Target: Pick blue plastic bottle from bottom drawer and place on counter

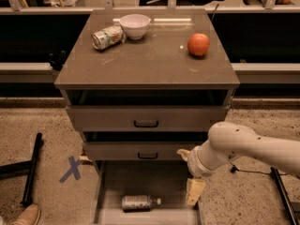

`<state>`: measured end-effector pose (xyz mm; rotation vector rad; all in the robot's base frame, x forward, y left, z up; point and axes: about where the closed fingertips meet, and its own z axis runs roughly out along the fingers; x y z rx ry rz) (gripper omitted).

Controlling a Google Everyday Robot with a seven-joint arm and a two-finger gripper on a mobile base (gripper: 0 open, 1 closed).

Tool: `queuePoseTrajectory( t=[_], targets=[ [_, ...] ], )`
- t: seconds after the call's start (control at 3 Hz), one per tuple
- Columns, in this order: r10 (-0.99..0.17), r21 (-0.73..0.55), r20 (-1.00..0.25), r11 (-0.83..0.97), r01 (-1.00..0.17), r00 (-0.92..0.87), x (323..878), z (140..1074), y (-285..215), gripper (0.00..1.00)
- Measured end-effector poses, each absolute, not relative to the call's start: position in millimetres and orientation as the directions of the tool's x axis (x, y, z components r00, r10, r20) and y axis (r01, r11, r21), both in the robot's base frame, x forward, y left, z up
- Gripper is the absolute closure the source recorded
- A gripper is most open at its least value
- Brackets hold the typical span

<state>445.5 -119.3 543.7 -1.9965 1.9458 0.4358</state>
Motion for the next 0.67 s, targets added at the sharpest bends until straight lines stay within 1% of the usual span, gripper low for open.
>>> queuePoseTrajectory(
  t=[0.33, 0.67],
  targets=[
    [-0.91, 0.011, -0.412, -0.065, -0.998, 0.055, 445.2, 479.4, -122.5, 0.0],
    [-0.888, 0.018, -0.458, -0.054, -0.998, 0.04, 446.6, 413.8, -127.2, 0.0]
  ],
)
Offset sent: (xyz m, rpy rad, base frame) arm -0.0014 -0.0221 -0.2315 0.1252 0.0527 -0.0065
